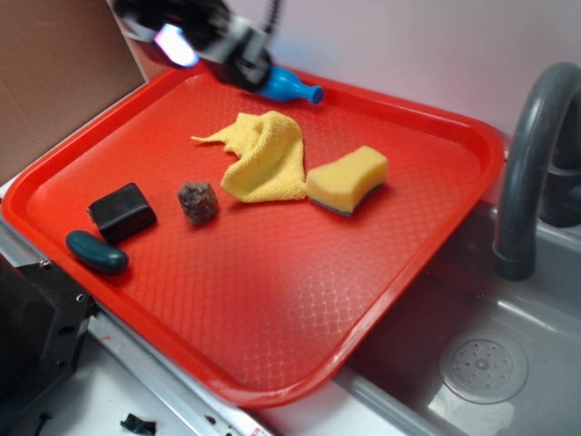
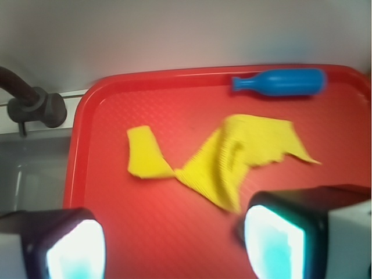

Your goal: Grab the green sponge.

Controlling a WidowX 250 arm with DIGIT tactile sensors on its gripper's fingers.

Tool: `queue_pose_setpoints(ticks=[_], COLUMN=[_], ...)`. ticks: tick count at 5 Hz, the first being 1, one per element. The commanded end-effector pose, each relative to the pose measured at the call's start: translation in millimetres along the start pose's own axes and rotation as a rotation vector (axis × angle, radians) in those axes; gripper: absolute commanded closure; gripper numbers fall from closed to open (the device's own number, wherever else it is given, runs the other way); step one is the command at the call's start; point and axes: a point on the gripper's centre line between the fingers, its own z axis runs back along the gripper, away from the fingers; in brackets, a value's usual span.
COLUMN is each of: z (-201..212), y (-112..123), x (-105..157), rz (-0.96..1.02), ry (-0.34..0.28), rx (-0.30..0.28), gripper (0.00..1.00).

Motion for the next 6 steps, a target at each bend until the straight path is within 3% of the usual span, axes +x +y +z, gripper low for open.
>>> queue_pose_setpoints(ticks=[1, 2, 3, 4, 5, 6], z=[-67.0, -102.9, -123.2, -134.9, -125.8, -87.8], y=[-29.7, -24.4, -25.2, -22.7, -20.4, -16.8], x=[36.0, 34.1, 28.8, 22.4, 21.2, 25.6], rz=[-0.014, -0.038, -0.077, -0.064, -0.042, -0.003], ry=[0.037, 0.071, 0.119, 0.141, 0.111, 0.106], rx=[0.006, 0.055, 0.049, 0.072, 0.1, 0.123], gripper=[0.0, 0.0, 0.0, 0.58, 1.0, 1.0])
